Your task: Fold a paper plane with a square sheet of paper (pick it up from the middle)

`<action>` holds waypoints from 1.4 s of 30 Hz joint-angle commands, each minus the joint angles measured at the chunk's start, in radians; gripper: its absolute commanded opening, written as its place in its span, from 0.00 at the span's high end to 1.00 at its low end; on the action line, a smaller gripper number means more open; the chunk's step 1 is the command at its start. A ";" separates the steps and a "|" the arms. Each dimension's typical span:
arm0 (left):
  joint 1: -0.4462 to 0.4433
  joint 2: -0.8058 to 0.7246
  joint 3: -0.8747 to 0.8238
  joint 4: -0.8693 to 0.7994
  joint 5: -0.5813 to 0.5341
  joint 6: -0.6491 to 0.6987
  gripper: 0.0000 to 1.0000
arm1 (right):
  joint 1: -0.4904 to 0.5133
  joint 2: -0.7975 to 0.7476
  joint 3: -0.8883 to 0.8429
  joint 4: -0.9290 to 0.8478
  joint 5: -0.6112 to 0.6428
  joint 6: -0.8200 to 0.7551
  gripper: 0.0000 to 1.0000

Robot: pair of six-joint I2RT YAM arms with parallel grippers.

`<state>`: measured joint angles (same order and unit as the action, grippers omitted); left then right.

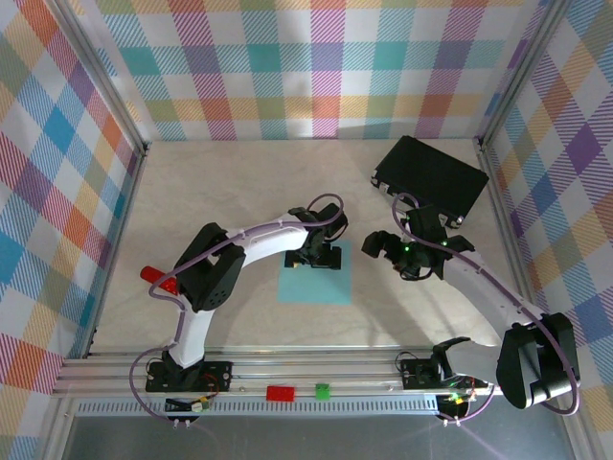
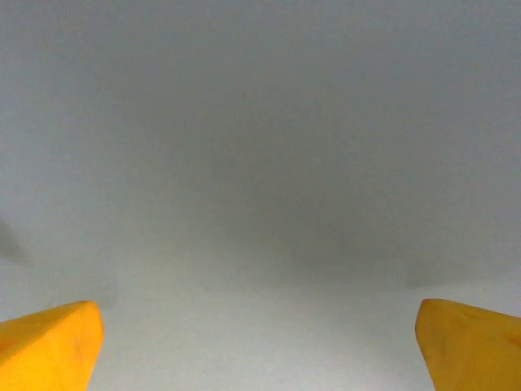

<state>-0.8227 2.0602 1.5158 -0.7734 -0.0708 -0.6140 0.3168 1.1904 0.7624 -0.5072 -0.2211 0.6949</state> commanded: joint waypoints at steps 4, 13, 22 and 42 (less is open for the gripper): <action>-0.013 0.035 -0.017 -0.029 -0.003 -0.007 0.02 | 0.004 0.015 -0.026 0.014 -0.018 0.021 0.01; -0.027 0.093 -0.050 -0.020 -0.004 -0.012 0.02 | 0.003 0.017 -0.034 -0.001 0.009 0.024 0.01; -0.026 0.091 -0.106 0.029 0.021 -0.029 0.06 | 0.004 0.010 -0.032 -0.016 0.026 0.029 0.01; -0.034 -0.083 -0.169 0.166 0.008 -0.029 0.45 | 0.003 0.008 -0.018 -0.024 0.100 0.137 0.01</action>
<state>-0.8368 2.0041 1.3884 -0.6640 -0.1139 -0.6270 0.3168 1.2026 0.7448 -0.5114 -0.1509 0.7864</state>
